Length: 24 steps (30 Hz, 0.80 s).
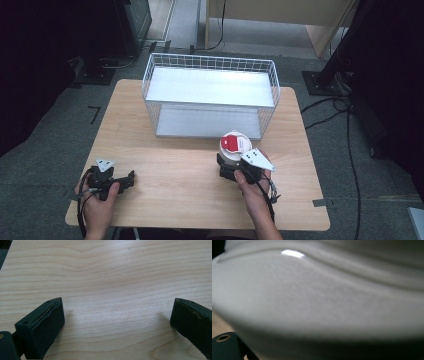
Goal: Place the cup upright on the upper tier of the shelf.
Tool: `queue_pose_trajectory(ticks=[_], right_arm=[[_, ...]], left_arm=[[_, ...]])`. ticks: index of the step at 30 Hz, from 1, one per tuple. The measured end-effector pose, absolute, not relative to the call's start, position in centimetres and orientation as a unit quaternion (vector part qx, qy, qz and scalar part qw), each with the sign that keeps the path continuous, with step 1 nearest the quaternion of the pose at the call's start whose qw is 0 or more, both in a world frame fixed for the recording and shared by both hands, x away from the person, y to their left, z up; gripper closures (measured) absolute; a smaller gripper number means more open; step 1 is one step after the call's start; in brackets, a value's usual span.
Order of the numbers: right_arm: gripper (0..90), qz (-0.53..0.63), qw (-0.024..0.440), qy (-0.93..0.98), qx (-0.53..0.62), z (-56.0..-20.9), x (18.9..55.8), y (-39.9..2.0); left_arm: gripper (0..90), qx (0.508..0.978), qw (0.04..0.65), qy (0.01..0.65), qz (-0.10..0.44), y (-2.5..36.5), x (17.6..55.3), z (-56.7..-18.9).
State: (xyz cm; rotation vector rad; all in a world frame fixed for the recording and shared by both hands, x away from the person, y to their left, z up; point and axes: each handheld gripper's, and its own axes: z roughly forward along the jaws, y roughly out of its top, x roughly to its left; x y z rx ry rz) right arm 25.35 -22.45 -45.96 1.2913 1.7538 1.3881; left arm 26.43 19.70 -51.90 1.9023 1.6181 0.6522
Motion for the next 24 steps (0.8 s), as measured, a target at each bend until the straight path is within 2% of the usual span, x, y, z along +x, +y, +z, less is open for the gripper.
queue_pose_trajectory(ticks=[24], right_arm=[[8.6,0.562,0.323,0.619,0.444,-38.8,27.0,-22.3]], left_arm=[[0.0,0.709,0.276,0.602,0.243,19.7,26.4,-51.9]])
